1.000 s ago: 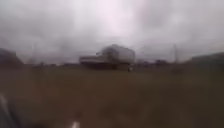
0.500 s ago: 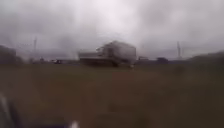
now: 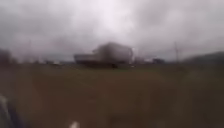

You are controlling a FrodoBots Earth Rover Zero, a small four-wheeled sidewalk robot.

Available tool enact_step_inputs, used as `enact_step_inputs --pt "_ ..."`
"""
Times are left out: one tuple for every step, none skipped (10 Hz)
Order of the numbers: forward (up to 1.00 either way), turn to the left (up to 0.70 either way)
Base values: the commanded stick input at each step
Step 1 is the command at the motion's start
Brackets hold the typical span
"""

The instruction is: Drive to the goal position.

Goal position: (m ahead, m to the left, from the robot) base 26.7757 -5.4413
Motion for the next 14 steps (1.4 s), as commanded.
enact_step_inputs --pt "0.70 0.00" --pt "0.70 -0.14" --pt "0.70 -0.35" --pt "0.70 -0.35" --pt "0.70 -0.32" --pt "0.70 -0.27" --pt "0.70 -0.21" --pt "0.70 -0.16" --pt "0.70 -0.10" --pt "0.70 -0.05" --pt "0.70 0.00" --pt "0.70 0.00" --pt "0.70 0.00" --pt "0.70 0.00"
